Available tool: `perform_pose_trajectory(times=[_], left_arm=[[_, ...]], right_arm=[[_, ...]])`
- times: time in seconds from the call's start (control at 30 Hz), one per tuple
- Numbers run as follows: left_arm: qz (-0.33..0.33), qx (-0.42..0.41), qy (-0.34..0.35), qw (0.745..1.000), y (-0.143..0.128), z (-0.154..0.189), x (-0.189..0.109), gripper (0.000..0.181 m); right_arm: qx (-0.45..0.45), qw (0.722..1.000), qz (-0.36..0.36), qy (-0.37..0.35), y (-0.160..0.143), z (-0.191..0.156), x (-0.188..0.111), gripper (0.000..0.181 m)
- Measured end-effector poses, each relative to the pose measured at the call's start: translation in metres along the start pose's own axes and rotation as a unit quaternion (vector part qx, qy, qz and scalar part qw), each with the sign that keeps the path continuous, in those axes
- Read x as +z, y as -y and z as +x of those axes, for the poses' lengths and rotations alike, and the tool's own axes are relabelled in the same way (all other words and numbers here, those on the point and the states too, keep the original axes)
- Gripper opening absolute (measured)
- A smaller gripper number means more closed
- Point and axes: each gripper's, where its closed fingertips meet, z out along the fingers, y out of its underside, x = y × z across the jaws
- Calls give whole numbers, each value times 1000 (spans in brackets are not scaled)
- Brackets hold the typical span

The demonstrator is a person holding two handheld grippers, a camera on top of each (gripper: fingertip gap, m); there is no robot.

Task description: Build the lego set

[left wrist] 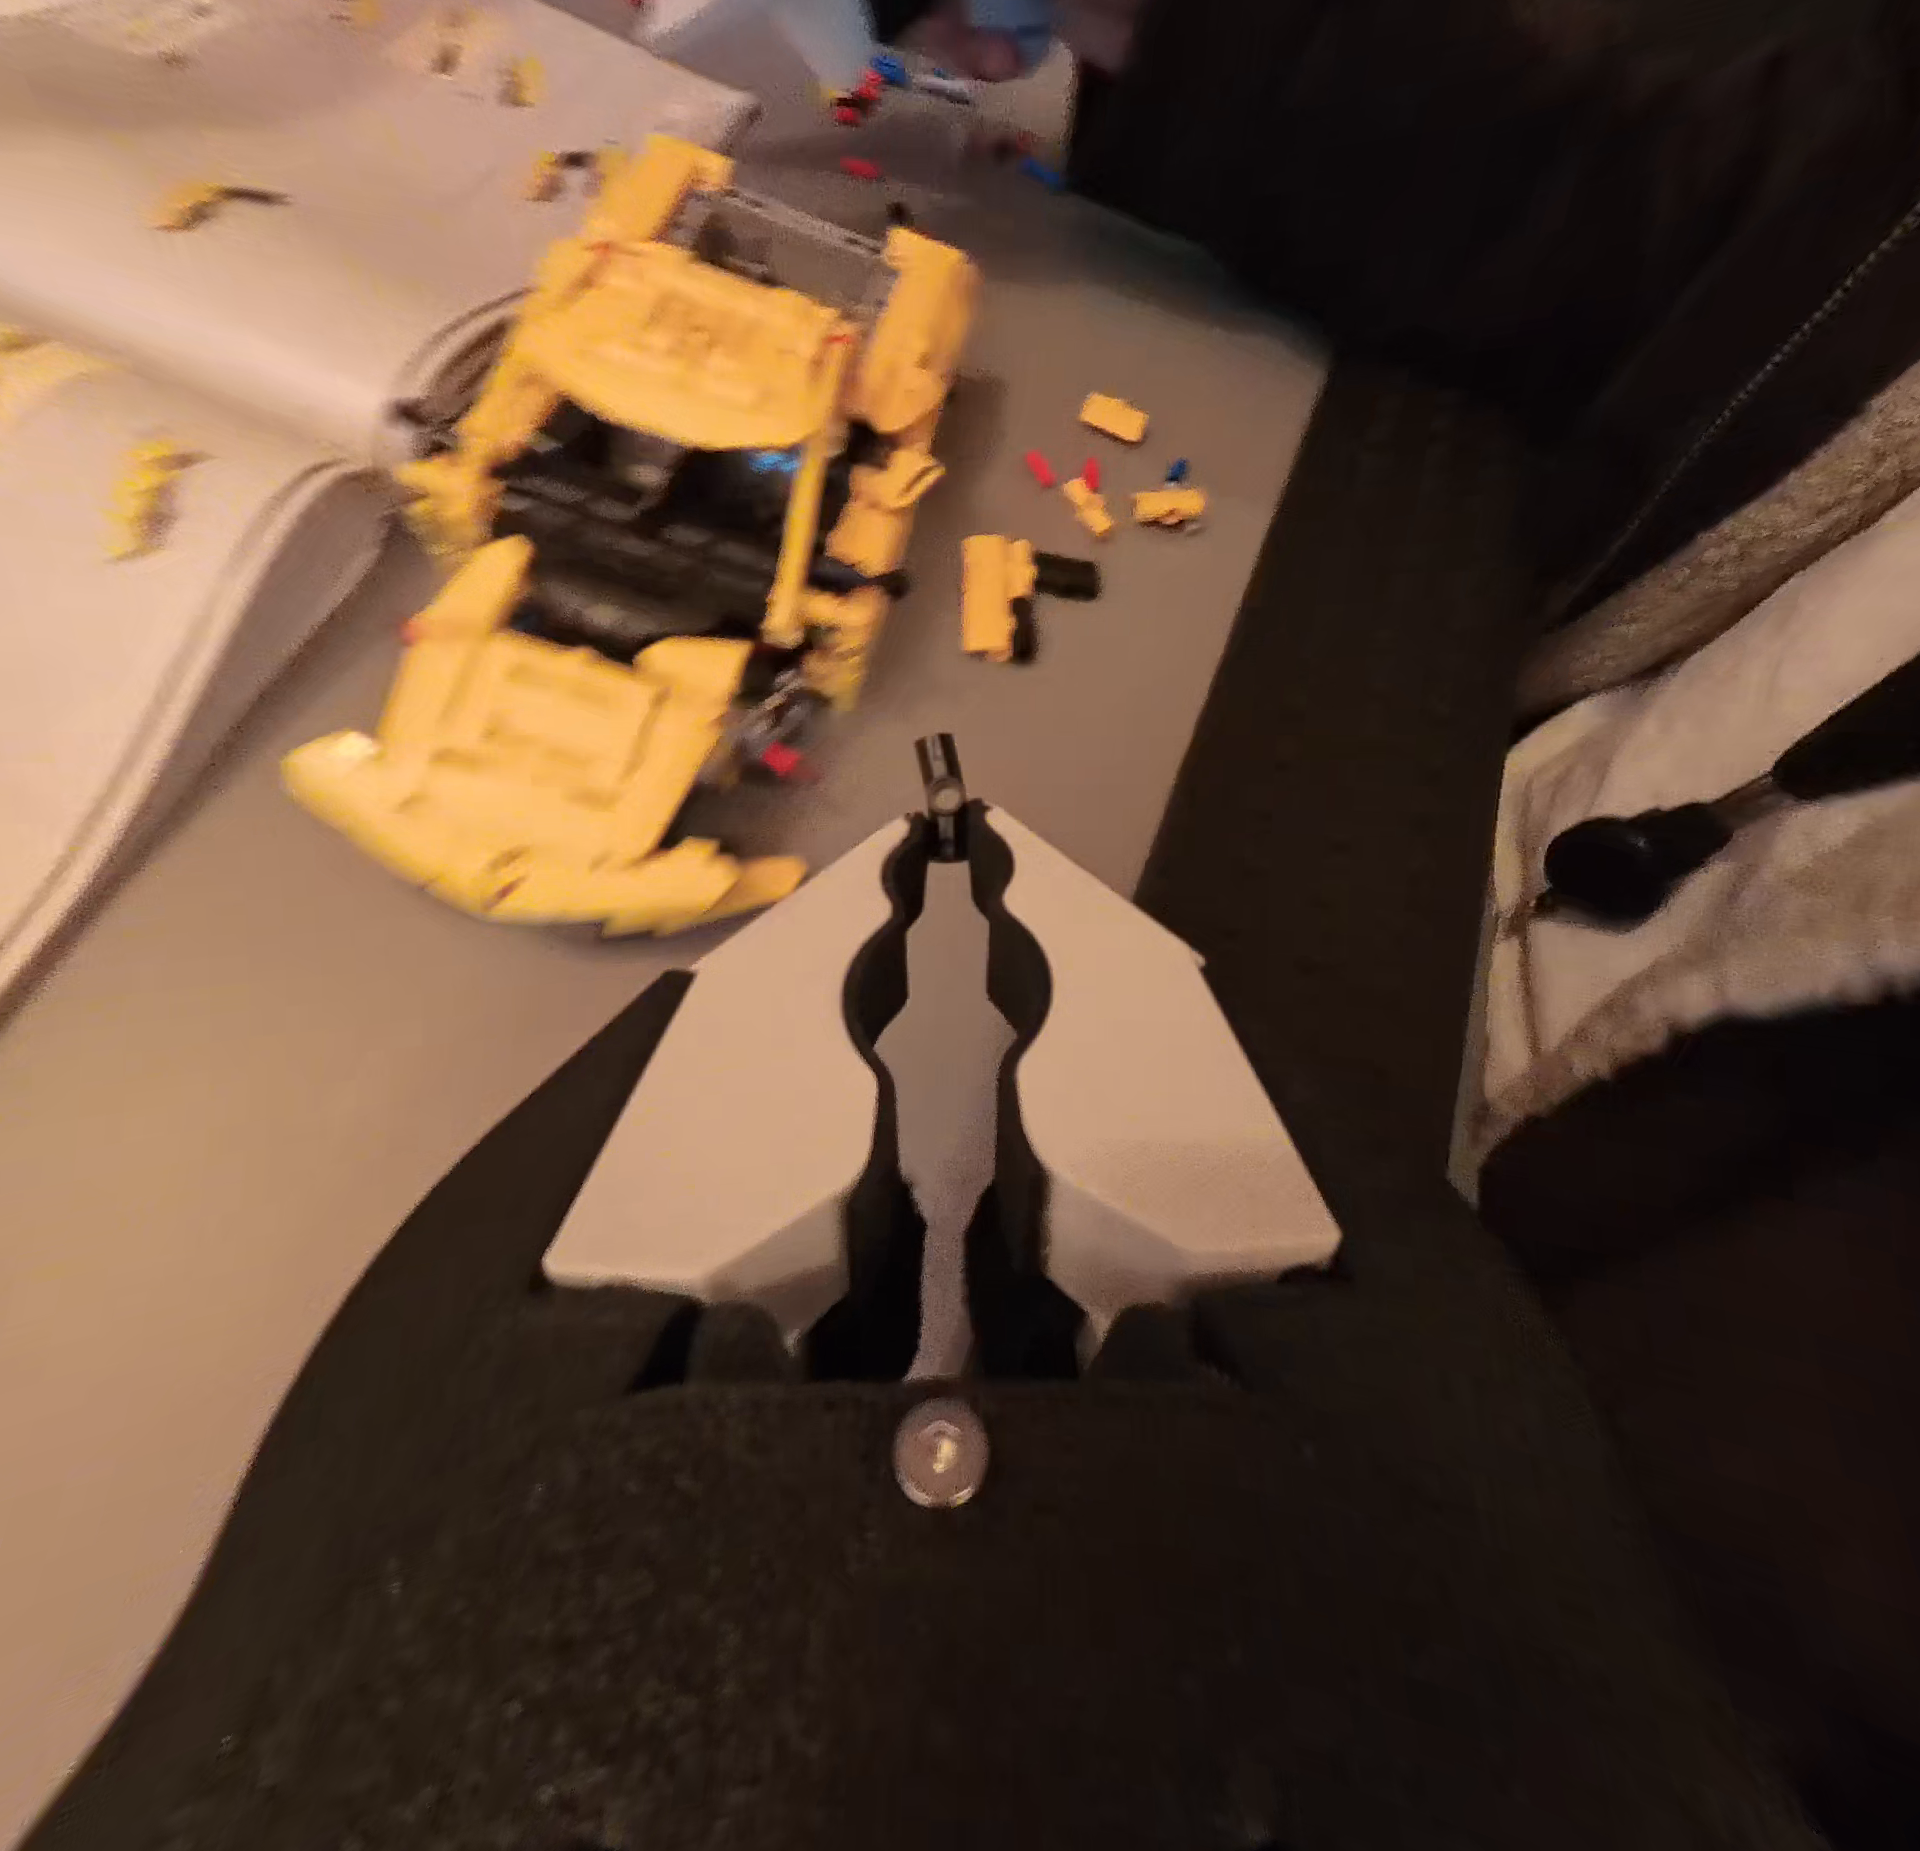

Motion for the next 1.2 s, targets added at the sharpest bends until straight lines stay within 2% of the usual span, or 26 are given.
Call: perform_pose_trajectory(times=[0.1,0.23,0.33,0.43,0.57,0.77,0.8,0.9,0.93,1.0,1.07,1.2], left_arm=[[-30,18,-34,999,3,31,52,7],[-85,49,-39,994,-8,51,110,7],[-109,84,-30,990,-9,57,130,7],[-129,99,-36,986,-11,62,139,7],[-147,115,-28,982,-16,61,144,7],[-138,105,-27,984,-14,62,149,7],[-136,101,-29,985,-14,63,149,9],[-128,90,-21,987,-11,62,148,28],[-123,89,-19,988,-8,61,145,28],[-95,89,-23,991,5,61,135,29],[-39,89,-19,995,32,52,118,28],[28,56,30,998,79,-1,77,32]], right_arm=[[-2,1000,0,2,-1,0,0,31],[1,1000,-2,8,-2,-1,1,32],[-2,1000,-5,4,-3,1,0,33],[-1,1000,-9,2,-5,4,-2,33],[7,1000,-9,2,-5,6,-5,34],[14,1000,-11,4,-6,7,-6,34],[15,1000,-11,6,-6,7,-5,34],[17,1000,-13,5,-6,7,-6,34],[18,1000,-13,6,-6,7,-6,34],[19,1000,-12,6,-5,7,-7,34],[21,1000,-8,5,-4,8,-9,34],[37,999,0,23,0,3,-10,34]])
